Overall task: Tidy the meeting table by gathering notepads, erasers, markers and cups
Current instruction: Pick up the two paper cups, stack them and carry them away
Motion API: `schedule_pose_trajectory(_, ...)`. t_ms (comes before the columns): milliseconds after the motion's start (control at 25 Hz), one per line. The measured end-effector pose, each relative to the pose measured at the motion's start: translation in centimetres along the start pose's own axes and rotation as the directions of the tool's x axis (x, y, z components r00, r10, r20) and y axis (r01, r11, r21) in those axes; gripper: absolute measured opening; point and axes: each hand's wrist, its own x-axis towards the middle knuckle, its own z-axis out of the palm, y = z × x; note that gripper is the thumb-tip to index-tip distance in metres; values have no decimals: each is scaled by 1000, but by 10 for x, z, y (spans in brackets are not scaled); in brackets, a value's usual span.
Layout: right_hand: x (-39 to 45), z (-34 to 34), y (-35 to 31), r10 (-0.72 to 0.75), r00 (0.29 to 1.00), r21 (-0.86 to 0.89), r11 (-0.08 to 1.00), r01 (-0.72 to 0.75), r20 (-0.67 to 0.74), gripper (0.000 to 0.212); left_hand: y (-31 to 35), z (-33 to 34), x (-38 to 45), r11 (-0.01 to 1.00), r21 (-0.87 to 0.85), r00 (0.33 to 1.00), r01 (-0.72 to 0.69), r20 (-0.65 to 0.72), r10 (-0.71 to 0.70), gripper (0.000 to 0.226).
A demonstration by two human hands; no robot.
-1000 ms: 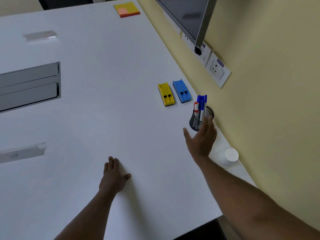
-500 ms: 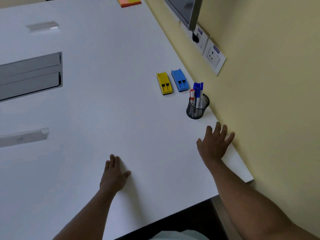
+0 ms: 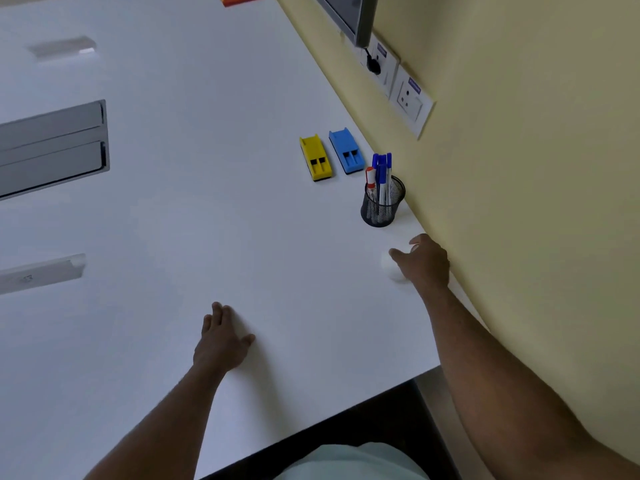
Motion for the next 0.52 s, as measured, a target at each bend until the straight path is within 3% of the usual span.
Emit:
schedule_pose_trajectory(40, -3, 5, -10, 43, 995, 215, 975, -61, 88, 49, 5, -2, -1, 1000, -3, 1000, -9, 11, 9, 90)
schedule_pose_trajectory(80, -10, 11, -22, 89, 966, 457, 868, -195, 244, 50, 11, -3, -4, 999, -17, 999, -35, 13, 36, 91)
schedule_pose_trajectory(160, -28, 26, -43, 34, 827, 677, 556, -482, 561, 50, 30, -6, -13, 984, -118, 991, -134, -23, 133, 94)
schedule_pose_trajectory(240, -48, 47, -61, -84, 704, 680, 363, -637, 705, 47, 48, -14, -26, 906, -377, 981, -192, -64, 182, 104)
schedule_pose_trajectory(320, -71, 68, -77, -174, 607, 631, 233, -740, 776, 52, 61, -26, -37, 710, -689, 987, -143, -49, 151, 115)
schedule_pose_trajectory(400, -96, 87, -94, -230, 507, 549, 184, -815, 831, 60, 64, -36, -42, 477, -875, 992, -86, -33, 119, 116)
schedule_pose_trajectory(520, -131, 110, -113, -299, 373, 441, 204, -874, 878, 63, 52, -49, -42, 193, -979, 987, -68, -37, 158, 99)
